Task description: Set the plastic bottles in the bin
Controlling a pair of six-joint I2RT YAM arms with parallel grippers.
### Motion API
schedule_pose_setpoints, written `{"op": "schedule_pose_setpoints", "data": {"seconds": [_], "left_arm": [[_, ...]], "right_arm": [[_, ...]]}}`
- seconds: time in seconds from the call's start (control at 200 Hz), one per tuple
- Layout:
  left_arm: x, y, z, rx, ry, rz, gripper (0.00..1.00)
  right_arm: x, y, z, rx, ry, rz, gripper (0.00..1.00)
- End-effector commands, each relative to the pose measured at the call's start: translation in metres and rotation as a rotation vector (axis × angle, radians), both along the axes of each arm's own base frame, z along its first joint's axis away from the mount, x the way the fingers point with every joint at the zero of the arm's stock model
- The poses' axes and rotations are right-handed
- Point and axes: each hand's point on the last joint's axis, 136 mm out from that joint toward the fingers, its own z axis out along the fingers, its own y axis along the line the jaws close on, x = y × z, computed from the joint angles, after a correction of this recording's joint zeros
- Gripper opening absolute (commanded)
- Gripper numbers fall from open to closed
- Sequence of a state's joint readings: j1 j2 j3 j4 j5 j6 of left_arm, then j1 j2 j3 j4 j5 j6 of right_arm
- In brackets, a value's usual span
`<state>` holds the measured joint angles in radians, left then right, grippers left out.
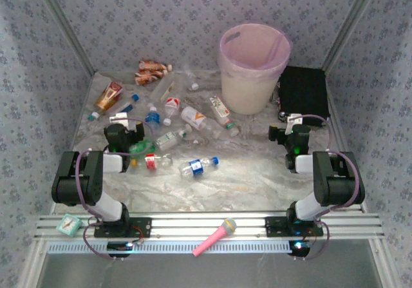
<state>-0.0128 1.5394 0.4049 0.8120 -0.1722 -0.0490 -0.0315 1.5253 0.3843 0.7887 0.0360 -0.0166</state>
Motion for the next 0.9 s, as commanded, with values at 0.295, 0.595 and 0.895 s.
{"op": "schedule_pose_setpoints", "data": {"seconds": [0.295, 0.595, 0.895], "left_arm": [[0.003, 0.006, 0.036, 0.012, -0.004, 0.025, 1.0], [-0.043, -0.02, 0.158, 0.027, 0.026, 0.019, 0.99], [-0.152, -0.215, 0.131, 0.03, 0.526, -0.739, 0.95]], "right_arm": [[0.006, -0.008, 0.035, 0.008, 0.022, -0.039, 1.0], [-0.035, -0.002, 0.076, 0.195, 0.288, -0.159, 1.0], [-0.093, 0.05, 0.095, 0.308, 0.56, -0.007, 1.0]]}}
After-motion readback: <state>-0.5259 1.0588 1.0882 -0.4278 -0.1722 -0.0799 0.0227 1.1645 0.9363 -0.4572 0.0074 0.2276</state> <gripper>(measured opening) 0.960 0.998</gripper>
